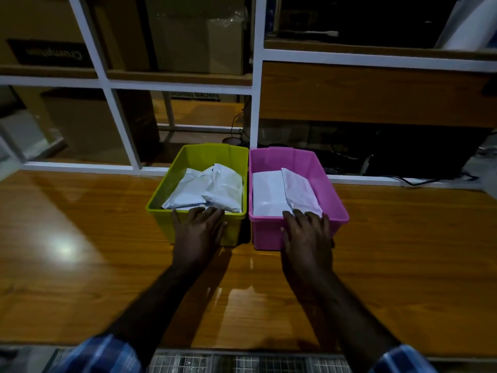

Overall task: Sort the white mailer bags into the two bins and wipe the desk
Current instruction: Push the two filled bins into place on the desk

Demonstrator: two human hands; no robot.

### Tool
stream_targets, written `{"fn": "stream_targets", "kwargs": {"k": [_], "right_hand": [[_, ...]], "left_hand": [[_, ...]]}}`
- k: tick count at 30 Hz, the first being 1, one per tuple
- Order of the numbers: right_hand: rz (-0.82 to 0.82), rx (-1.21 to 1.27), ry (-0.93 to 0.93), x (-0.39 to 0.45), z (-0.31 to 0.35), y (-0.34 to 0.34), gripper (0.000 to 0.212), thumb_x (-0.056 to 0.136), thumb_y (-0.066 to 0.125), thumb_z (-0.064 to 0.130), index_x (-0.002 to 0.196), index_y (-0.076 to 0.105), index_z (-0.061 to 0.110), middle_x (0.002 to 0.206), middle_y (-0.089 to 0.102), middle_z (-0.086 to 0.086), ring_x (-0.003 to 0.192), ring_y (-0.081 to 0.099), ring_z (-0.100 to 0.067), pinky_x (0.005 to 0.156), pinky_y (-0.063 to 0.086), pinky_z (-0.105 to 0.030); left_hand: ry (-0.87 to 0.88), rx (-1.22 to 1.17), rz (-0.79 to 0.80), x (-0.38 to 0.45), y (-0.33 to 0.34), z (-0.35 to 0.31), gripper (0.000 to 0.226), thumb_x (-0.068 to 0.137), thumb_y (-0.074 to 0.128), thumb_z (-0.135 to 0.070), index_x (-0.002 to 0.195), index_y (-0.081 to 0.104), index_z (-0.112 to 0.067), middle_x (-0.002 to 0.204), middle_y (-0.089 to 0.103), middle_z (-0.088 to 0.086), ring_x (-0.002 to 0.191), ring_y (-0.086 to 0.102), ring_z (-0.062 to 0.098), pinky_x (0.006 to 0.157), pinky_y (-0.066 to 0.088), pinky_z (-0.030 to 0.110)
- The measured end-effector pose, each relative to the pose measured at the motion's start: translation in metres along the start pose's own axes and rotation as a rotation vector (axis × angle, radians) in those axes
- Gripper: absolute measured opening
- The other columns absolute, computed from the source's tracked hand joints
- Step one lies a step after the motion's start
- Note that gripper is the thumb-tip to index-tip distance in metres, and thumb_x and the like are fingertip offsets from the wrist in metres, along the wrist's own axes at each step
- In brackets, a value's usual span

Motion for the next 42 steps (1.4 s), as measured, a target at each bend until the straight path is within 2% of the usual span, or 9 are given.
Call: {"fn": "stream_targets", "kwargs": {"k": [3,6,12,15,21,29,33,40,42], "right_hand": [[0.018,0.032,-0.025,0.005,-0.001,0.006,0.043,0.079,0.074,0.017,0.119,0.059,0.018,0.109,0.063,-0.009,0.102,0.054,-0.031,0.089,0.046,-0.045],[0.023,0.074,-0.046,0.008,0.000,0.009,0.043,0.076,0.077,0.017,0.115,0.060,0.018,0.109,0.059,-0.009,0.102,0.053,-0.030,0.083,0.046,-0.042],[0.031,0.171,-0.127,0.009,0.000,0.016,0.046,0.076,0.076,0.019,0.115,0.052,0.027,0.111,0.054,-0.003,0.104,0.048,-0.025,0.082,0.040,-0.038],[0.011,0.222,-0.156,0.010,0.001,0.010,0.032,0.085,0.067,0.021,0.110,0.050,0.030,0.109,0.051,0.002,0.104,0.045,-0.020,0.084,0.038,-0.037],[-0.002,0.217,-0.188,0.017,0.011,0.009,0.030,0.082,0.070,0.025,0.101,0.047,0.028,0.103,0.055,-0.002,0.099,0.050,-0.024,0.081,0.038,-0.041],[-0.022,0.161,-0.198,0.019,0.024,0.008,0.030,0.078,0.075,0.025,0.097,0.052,0.026,0.097,0.056,-0.002,0.093,0.051,-0.024,0.074,0.037,-0.039],[-0.052,0.179,-0.213,0.019,0.037,0.008,0.035,0.075,0.077,0.020,0.096,0.050,0.026,0.093,0.052,0.000,0.090,0.048,-0.023,0.071,0.033,-0.037],[-0.077,0.188,-0.218,0.016,0.072,0.009,0.041,0.066,0.080,0.011,0.091,0.051,0.026,0.089,0.051,-0.001,0.087,0.047,-0.024,0.068,0.025,-0.036],[-0.090,0.202,-0.224,0.014,0.084,0.008,0.043,0.063,0.081,0.009,0.091,0.052,0.024,0.089,0.052,-0.002,0.087,0.047,-0.024,0.068,0.024,-0.035]], "left_hand": [[-0.003,0.005,-0.037,0.006,0.003,0.004,0.031,0.081,0.058,-0.039,0.104,0.071,-0.023,0.099,0.073,0.001,0.094,0.062,0.029,0.093,0.036,0.064],[-0.019,0.007,-0.043,0.009,0.008,0.008,0.027,0.079,0.062,-0.038,0.100,0.070,-0.023,0.093,0.072,0.001,0.091,0.060,0.030,0.094,0.036,0.064],[-0.052,0.053,-0.023,0.012,0.016,0.012,0.020,0.081,0.062,-0.039,0.093,0.064,-0.023,0.093,0.065,0.003,0.093,0.055,0.030,0.095,0.034,0.060],[-0.036,0.070,-0.014,0.014,0.017,0.011,0.019,0.082,0.060,-0.041,0.090,0.061,-0.024,0.093,0.063,0.002,0.092,0.054,0.029,0.089,0.036,0.051],[0.030,-0.010,0.059,0.020,0.026,0.009,0.029,0.074,0.077,-0.036,0.087,0.054,-0.022,0.090,0.060,0.002,0.089,0.054,0.027,0.080,0.034,0.046],[0.077,-0.052,0.040,0.020,0.019,0.008,0.044,0.065,0.080,-0.015,0.081,0.040,-0.022,0.081,0.049,0.002,0.082,0.046,0.024,0.071,0.024,0.037],[0.074,-0.058,0.038,0.016,0.015,0.018,0.054,0.055,0.079,-0.003,0.081,0.037,-0.024,0.080,0.047,0.003,0.083,0.041,0.023,0.071,0.027,0.038],[0.108,0.004,-0.010,-0.002,-0.008,0.047,0.050,0.052,0.073,-0.007,0.081,0.037,-0.027,0.078,0.044,0.001,0.082,0.039,0.020,0.071,0.026,0.038],[0.100,0.025,-0.022,-0.009,-0.012,0.058,0.055,0.050,0.078,-0.006,0.083,0.040,-0.026,0.079,0.046,0.002,0.083,0.040,0.021,0.072,0.026,0.037]]}}
Point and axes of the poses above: each hand's wrist, its own x-axis towards the middle knuckle, its own y-axis out of the palm, z = x × y, the point moved 10 cm from there along x, towards the middle knuckle
